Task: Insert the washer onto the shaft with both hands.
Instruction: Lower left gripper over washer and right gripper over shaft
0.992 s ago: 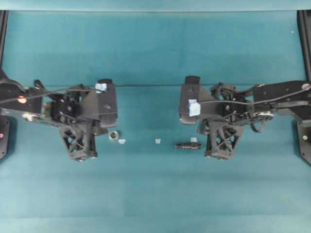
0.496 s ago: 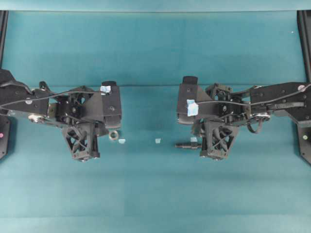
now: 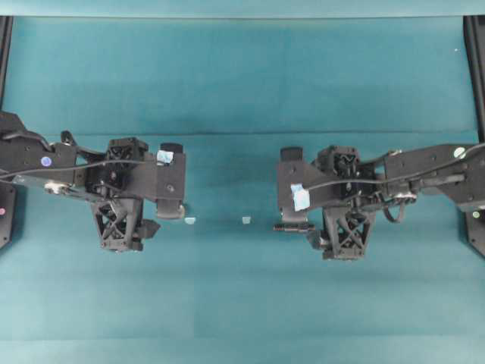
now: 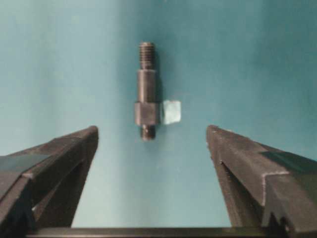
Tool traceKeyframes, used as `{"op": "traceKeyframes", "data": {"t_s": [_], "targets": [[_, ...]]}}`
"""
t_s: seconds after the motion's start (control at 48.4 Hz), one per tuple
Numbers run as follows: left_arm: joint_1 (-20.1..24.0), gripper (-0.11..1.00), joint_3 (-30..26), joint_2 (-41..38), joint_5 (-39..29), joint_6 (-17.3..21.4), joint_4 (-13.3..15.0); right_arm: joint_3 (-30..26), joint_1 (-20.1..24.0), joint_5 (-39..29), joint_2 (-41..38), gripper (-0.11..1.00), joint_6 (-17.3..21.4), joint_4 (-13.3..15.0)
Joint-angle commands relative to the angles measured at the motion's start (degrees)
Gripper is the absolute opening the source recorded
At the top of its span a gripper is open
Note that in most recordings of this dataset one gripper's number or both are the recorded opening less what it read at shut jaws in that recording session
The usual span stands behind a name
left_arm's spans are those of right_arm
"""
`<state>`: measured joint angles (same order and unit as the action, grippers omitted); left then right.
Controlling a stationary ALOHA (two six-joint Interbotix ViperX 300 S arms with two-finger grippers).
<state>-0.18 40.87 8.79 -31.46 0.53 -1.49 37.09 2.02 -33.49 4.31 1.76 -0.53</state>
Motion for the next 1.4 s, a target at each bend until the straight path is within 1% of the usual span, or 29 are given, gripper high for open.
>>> {"op": "traceKeyframes", "data": {"t_s": [0.0,0.207,0.413,0.682,1.054,1.157,1.384], "targets": [[0.35,0.89,-0.35,-0.09,2.02,0.09,-0.09,-0.09,0.09,1.67,0.35,0.95,-0.44,0.09],[0.35,0.89,-0.26,-1.58,5.36,0.09,-0.09,0.79,0.00,3.69,-0.35,0.95,-0.35,0.18],[0.35,0.89,-0.09,-3.43,6.33,0.09,-0.09,0.88,0.00,5.36,-1.58,0.95,-0.26,0.09],[0.70,0.88,0.00,-5.71,9.32,0.26,-0.09,0.88,0.00,7.47,-3.25,0.95,-0.26,0.09],[1.23,0.88,0.00,-9.84,10.20,1.32,-0.09,1.23,0.00,9.40,-5.71,0.95,-0.26,-0.44],[1.23,0.88,0.00,-10.46,11.07,1.41,-0.09,1.67,0.00,10.11,-6.33,0.95,-0.18,-0.97],[1.49,0.88,0.00,-11.16,11.25,1.41,-0.09,2.29,0.00,10.99,-7.03,0.95,-0.26,-1.14]]}}
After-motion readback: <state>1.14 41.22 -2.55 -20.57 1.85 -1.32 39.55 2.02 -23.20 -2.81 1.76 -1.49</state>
